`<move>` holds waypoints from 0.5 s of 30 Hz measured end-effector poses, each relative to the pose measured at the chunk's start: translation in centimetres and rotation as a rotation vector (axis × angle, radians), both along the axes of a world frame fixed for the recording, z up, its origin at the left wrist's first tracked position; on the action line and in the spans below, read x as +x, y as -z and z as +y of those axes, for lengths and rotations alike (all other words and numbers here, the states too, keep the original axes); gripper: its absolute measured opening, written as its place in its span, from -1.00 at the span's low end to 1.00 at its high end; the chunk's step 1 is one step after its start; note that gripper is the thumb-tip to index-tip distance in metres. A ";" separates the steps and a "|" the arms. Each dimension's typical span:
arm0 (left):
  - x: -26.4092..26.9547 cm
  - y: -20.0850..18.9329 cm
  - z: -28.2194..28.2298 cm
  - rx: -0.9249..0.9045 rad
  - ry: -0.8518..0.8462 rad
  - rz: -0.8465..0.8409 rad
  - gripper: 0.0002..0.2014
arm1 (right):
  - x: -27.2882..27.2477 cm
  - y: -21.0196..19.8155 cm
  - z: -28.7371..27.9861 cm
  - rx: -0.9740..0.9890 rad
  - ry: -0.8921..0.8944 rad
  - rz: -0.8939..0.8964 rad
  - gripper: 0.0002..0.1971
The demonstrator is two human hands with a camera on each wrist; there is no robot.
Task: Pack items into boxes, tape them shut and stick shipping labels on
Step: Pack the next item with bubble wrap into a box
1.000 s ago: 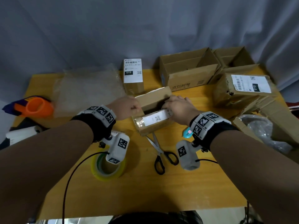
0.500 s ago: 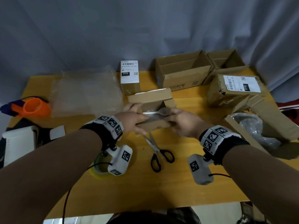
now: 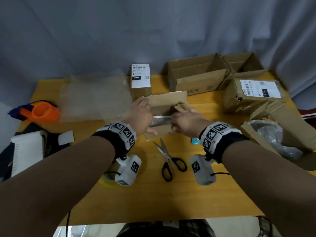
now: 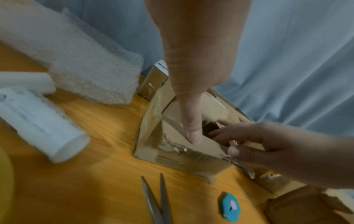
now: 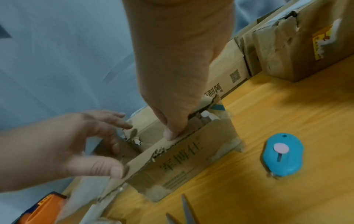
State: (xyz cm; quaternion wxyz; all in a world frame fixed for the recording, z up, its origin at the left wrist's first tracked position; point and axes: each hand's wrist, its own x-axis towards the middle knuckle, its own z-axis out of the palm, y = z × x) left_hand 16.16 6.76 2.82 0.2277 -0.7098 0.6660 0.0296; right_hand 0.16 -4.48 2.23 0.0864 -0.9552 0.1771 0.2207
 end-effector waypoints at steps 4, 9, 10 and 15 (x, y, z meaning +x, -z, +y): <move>0.5 -0.3 1.0 0.052 -0.074 0.068 -0.20 | 0.0 -0.5 -1.2 -0.049 0.082 0.016 -0.54; 0.0 0.7 1.3 0.047 -0.224 0.141 -0.12 | -1.3 -0.9 -1.2 -0.213 0.165 -0.092 -0.42; 0.0 0.9 1.1 0.039 -0.235 0.161 -0.11 | -1.6 -0.7 -1.2 -0.251 0.209 -0.085 -0.38; -0.6 1.3 0.5 -0.154 -0.123 0.082 -0.11 | -2.5 0.9 -2.1 -0.268 0.442 -0.037 -0.14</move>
